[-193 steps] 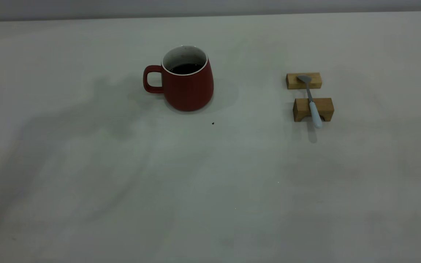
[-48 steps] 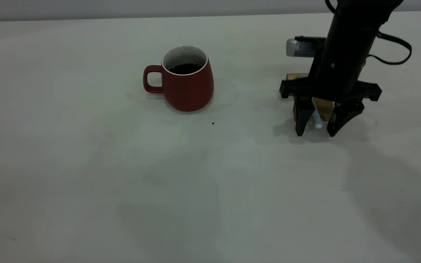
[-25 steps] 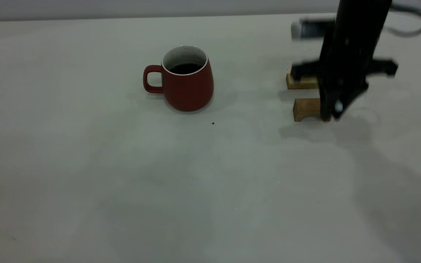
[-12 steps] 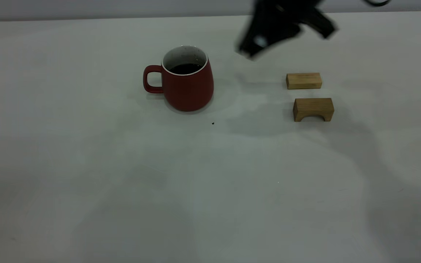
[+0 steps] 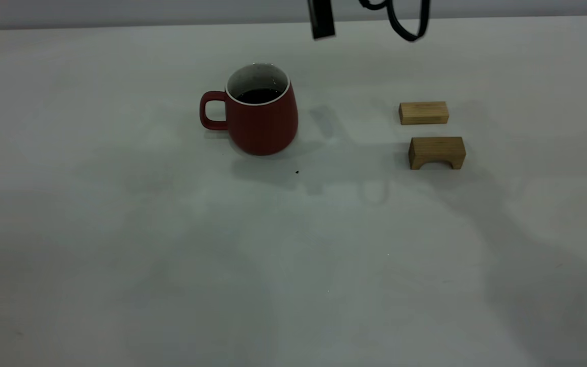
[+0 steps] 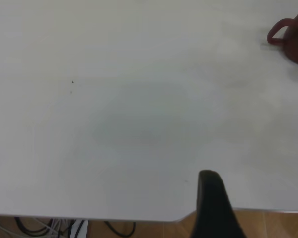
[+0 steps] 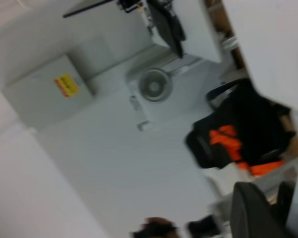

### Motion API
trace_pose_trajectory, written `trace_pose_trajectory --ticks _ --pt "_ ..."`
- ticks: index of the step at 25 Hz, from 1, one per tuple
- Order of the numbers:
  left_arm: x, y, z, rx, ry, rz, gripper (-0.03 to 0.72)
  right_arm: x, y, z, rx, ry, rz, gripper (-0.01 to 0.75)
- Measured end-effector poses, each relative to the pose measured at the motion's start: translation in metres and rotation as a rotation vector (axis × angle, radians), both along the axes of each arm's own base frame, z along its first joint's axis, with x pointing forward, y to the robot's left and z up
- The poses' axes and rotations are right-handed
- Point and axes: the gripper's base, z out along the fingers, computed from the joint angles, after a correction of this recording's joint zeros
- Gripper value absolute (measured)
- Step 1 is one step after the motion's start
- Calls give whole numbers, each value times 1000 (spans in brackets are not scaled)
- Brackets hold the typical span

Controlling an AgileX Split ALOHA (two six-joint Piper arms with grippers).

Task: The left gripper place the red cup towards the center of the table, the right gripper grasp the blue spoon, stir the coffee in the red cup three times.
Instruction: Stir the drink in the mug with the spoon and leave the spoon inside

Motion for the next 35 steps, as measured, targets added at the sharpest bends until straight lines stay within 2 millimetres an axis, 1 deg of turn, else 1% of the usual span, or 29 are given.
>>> trace_pose_trajectory --ticks 3,7,9,12,17,19,20,22,24,25,27,32,35 --pt "0 0 0 0 0 0 521 2 3 4 29 166 -31 118" --pt "0 0 0 0 0 0 521 1 3 4 52 473 -80 118" --pt "0 0 0 0 0 0 521 2 3 4 61 596 -100 118" --pt "0 0 0 0 0 0 521 2 3 5 71 730 -121 118" --pt "0 0 0 -1 0 1 521 4 4 3 81 828 -135 118" --pt "0 0 0 -1 0 1 521 12 7 1 91 828 -129 118" --pt "0 0 0 -1 0 1 521 17 10 -3 93 828 -126 118" --pt "0 0 0 -1 1 1 521 32 15 -8 108 800 -120 118" --pt "0 0 0 -1 1 1 521 45 20 -20 117 787 -116 118" --pt "0 0 0 -1 1 1 521 50 22 -22 124 782 -114 118" --pt "0 0 0 -1 1 1 521 58 25 -33 131 809 -117 118" --pt "0 0 0 -1 1 1 521 60 26 -58 125 981 -144 118" --pt "0 0 0 -1 1 1 521 59 25 -74 117 1044 -156 118"
